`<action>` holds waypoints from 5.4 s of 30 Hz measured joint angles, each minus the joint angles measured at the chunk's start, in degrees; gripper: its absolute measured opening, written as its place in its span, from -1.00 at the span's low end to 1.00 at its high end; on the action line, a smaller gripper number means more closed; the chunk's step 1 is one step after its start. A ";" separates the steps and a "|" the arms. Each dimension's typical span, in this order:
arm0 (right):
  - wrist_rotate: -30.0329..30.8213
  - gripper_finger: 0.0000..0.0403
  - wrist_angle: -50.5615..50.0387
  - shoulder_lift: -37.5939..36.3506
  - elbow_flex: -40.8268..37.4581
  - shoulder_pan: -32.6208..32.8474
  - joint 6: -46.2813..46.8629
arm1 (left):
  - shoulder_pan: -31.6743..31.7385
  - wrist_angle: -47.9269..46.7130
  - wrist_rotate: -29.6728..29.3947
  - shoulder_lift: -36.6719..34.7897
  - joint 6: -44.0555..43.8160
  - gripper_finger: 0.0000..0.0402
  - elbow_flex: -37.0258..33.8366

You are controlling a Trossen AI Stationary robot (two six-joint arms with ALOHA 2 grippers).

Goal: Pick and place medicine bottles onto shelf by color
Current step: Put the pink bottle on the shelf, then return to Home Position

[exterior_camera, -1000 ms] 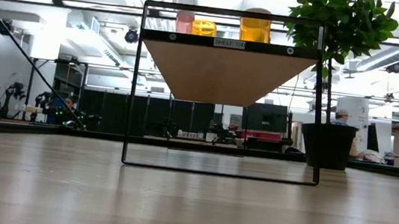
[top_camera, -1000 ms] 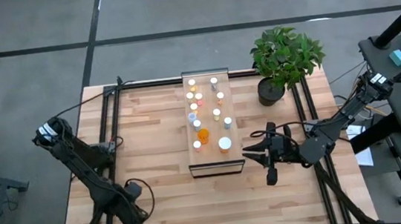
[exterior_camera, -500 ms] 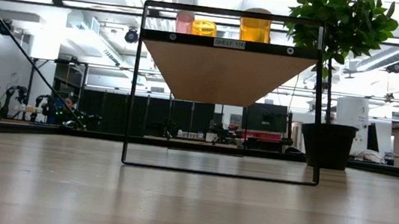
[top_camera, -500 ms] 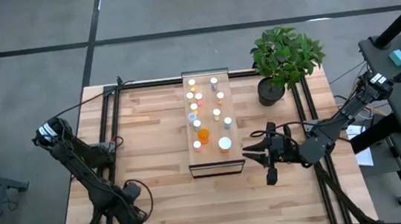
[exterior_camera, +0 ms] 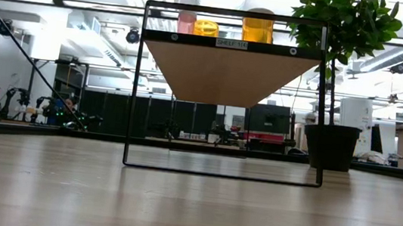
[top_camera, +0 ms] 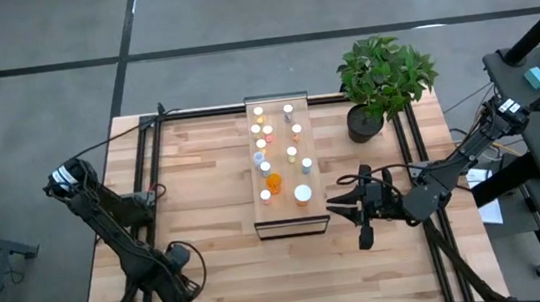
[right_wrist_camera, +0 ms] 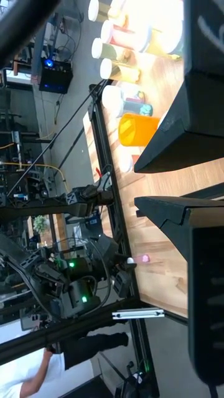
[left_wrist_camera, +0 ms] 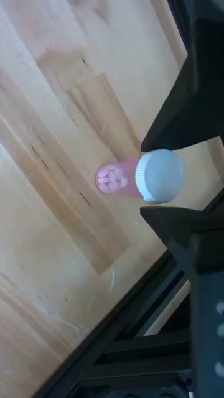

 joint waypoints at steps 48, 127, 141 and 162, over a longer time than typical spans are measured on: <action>1.49 -0.70 0.02 0.00 -0.02 0.00 1.44 | 44.90 -28.56 -1.05 5.20 81.35 -0.49 42.51; -1.65 -0.70 0.24 -0.04 2.31 -0.55 1.20 | 46.22 -4.14 -17.47 8.08 105.43 -0.35 60.94; -32.40 -0.94 15.50 1.12 0.27 -23.83 -15.70 | 41.70 16.56 -17.40 -0.69 111.07 -0.37 47.16; -28.89 -0.96 26.05 -13.62 -18.29 -28.54 -32.29 | 40.57 27.67 -20.82 -37.76 108.33 -1.00 6.77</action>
